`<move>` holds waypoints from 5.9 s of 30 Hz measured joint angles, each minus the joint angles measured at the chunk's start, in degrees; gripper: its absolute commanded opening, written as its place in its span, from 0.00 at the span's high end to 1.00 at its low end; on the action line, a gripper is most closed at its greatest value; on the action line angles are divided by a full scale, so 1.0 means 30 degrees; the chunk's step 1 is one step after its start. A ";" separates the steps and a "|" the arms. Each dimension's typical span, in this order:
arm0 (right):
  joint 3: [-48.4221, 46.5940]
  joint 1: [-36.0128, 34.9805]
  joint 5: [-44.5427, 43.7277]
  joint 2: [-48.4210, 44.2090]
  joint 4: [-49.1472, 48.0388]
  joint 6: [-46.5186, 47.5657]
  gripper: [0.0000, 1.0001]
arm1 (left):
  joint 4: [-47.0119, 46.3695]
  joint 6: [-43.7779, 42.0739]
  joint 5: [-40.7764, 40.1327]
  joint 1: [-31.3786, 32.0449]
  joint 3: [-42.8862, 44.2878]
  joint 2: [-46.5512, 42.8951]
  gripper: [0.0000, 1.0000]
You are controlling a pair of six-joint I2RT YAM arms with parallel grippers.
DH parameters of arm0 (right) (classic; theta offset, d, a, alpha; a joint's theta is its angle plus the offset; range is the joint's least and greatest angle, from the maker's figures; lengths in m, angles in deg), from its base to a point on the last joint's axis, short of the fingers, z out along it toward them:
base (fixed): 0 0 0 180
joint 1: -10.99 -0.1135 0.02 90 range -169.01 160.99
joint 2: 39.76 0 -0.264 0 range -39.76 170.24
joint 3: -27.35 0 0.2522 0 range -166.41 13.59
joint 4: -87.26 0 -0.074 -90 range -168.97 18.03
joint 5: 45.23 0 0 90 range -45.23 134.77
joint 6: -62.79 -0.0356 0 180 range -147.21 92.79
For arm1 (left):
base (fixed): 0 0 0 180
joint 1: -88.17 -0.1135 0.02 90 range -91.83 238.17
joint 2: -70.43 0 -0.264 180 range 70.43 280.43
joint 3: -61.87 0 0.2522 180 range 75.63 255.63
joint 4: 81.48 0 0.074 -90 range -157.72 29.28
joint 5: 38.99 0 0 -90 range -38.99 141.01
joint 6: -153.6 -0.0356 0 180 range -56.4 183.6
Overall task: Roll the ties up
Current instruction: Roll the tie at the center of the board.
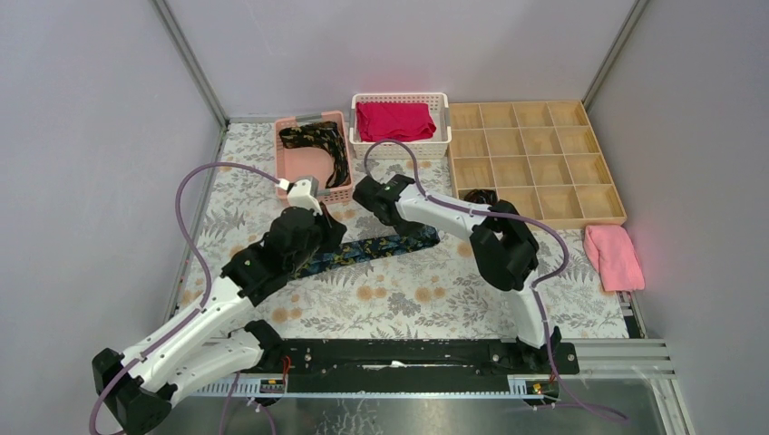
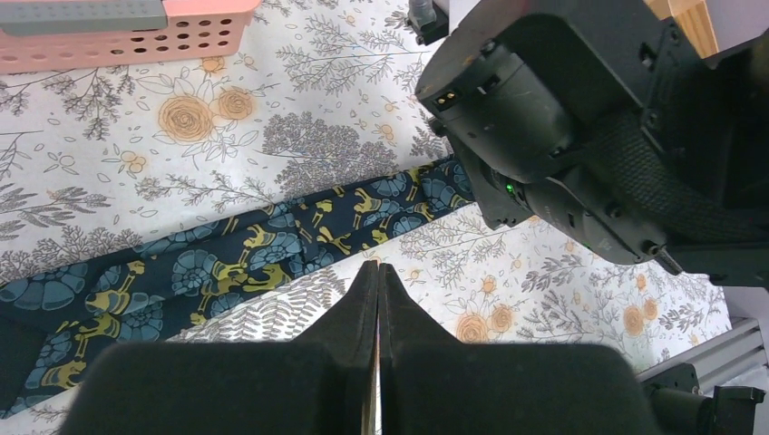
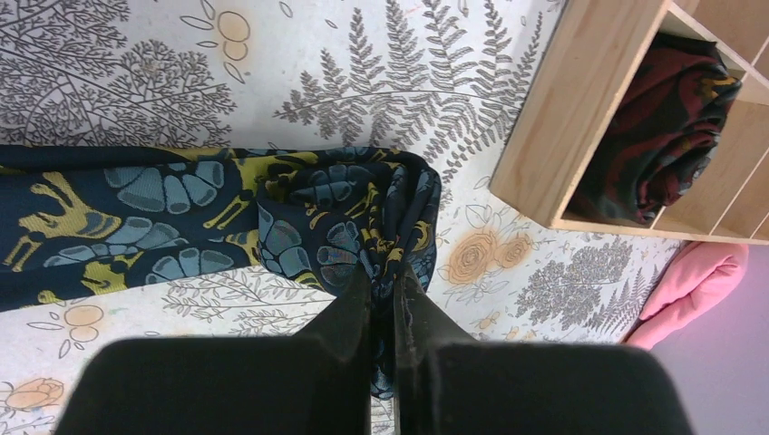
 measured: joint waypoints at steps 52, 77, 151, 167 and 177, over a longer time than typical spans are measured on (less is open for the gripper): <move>0.2419 -0.0423 0.5530 -0.0801 -0.5880 -0.0801 0.34 | 0.1712 -0.0058 -0.1049 0.0000 0.0634 -0.0787 1.00; 1.1948 0.3745 0.7125 -1.0491 -1.1766 -0.2011 0.26 | -0.2776 -0.0073 0.3614 0.0000 0.0627 0.5566 1.00; 1.1220 0.3534 1.0768 -0.5617 -1.4855 -0.1129 1.00 | -0.9748 -0.0787 0.5785 -0.0656 0.1574 1.6699 1.00; 0.8225 0.0379 0.3111 -0.3708 -1.1198 -0.0678 1.00 | -0.8342 0.1333 0.4510 -0.3315 -0.1268 1.1249 1.00; 0.5493 -0.1231 -0.0627 -0.1435 -0.8881 -0.0539 1.00 | -0.4830 0.2732 0.2215 -0.5260 -0.2288 0.2659 1.00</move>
